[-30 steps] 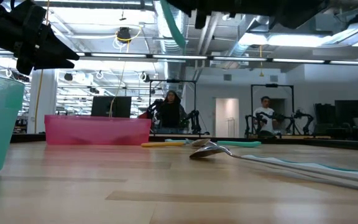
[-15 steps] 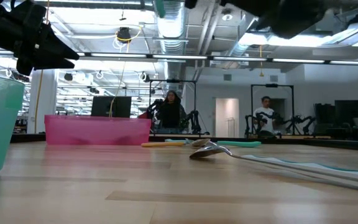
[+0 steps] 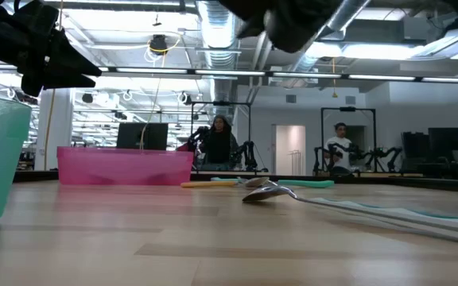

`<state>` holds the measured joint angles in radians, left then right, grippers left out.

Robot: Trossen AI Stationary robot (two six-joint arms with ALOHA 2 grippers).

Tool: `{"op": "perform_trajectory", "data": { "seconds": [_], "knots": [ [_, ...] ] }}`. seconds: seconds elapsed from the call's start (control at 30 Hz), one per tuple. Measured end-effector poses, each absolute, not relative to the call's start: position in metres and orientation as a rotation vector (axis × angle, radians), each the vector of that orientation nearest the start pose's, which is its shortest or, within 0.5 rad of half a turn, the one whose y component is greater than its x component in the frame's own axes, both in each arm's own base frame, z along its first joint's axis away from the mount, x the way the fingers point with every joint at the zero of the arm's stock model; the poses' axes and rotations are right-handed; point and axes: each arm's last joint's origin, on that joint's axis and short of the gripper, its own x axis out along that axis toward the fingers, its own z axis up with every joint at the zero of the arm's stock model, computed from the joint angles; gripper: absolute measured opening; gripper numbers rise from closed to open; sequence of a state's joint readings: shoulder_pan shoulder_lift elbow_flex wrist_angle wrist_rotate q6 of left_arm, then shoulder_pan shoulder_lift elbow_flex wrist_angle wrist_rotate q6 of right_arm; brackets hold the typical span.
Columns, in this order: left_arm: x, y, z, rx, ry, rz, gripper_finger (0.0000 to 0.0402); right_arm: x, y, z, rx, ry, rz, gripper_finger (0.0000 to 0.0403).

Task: Sort silverware by color (type)
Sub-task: Put the blue spoon into the light blue bin

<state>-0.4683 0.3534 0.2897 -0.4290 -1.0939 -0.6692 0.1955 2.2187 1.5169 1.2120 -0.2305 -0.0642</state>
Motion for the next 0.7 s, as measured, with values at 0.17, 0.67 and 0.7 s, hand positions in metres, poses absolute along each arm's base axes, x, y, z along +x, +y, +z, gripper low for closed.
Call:
{"op": "perform_trajectory", "data": {
  "seconds": [0.17,0.67,0.7],
  "knots": [
    [0.094,-0.019,0.201,-0.286,0.135,0.694,0.019,0.5,0.11,0.249,-0.068,-0.509,0.464,0.0065],
    [0.094,-0.019,0.201,-0.286,0.135,0.694,0.019,0.503,0.128,0.283,-0.122,-0.618,0.638,0.0065],
    [0.094,-0.019,0.201,-0.286,0.135,0.695,0.019,0.503,0.129,0.284,-0.124,-0.621,0.649,0.0065]
  ]
}}
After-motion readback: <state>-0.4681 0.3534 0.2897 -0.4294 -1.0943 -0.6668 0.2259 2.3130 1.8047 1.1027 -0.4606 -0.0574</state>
